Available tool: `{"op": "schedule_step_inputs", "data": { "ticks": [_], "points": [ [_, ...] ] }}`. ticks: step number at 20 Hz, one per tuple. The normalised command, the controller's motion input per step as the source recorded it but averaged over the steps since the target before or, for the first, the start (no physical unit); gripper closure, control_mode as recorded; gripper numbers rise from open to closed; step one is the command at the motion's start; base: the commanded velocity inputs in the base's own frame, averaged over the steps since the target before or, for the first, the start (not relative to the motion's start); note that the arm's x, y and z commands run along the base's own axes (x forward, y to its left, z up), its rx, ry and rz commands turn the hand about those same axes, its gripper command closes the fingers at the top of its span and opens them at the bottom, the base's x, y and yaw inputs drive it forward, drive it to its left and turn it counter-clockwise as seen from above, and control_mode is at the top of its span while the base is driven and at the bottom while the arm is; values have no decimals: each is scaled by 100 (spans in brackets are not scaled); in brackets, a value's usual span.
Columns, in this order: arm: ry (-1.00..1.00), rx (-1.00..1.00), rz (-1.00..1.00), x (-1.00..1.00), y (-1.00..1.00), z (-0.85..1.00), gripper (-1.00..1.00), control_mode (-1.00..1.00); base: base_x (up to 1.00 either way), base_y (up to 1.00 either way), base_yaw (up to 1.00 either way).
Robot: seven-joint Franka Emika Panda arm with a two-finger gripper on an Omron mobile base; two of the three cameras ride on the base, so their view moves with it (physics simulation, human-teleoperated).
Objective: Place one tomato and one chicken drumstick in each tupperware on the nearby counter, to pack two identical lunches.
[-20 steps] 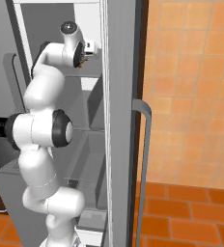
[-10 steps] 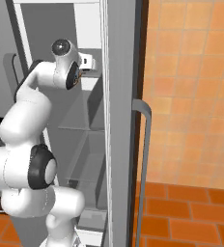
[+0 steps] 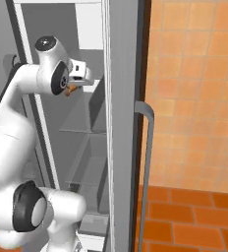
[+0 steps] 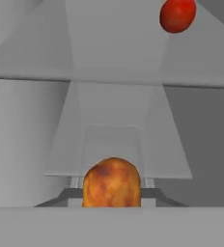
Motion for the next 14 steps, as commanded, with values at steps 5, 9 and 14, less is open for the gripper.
{"op": "schedule_step_inputs", "data": {
  "ticks": [5, 9, 14],
  "points": [
    [14, -10, 0, -100, -1, -100, 100, -100, 0, 0, 0],
    [8, -5, 4, -75, 11, -71, 100, 100, -24, 15, 1],
    [0, 0, 0, 0, 0, 0, 100, 100, -53, 100, 1]
  ]
}}
